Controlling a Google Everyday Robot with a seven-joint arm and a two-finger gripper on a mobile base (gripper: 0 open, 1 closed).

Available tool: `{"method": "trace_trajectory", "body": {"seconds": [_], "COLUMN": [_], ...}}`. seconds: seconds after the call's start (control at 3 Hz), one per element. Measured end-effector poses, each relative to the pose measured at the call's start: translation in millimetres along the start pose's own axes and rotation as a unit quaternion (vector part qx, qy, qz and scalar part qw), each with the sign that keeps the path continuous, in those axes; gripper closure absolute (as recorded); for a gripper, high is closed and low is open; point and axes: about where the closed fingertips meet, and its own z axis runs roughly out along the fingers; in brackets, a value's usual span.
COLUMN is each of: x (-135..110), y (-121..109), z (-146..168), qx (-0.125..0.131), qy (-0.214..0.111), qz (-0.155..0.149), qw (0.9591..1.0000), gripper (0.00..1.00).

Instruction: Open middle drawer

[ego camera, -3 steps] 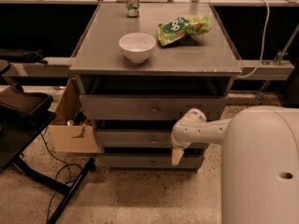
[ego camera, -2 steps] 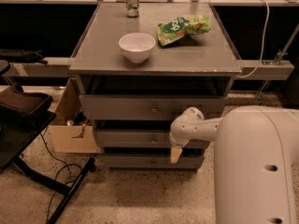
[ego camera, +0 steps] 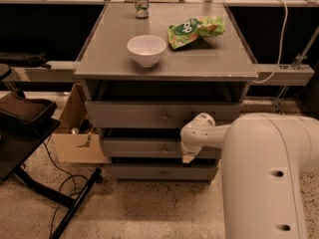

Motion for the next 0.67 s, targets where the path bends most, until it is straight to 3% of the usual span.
{"method": "trace_trajectory", "body": {"seconds": [0.67], "x": [12.3], "y": [6.1], "z": [-8.3], "qx": [-0.008], "qy": [0.010], "qz": [0.001], "qw": [0.9999], "gripper": [0.87]}}
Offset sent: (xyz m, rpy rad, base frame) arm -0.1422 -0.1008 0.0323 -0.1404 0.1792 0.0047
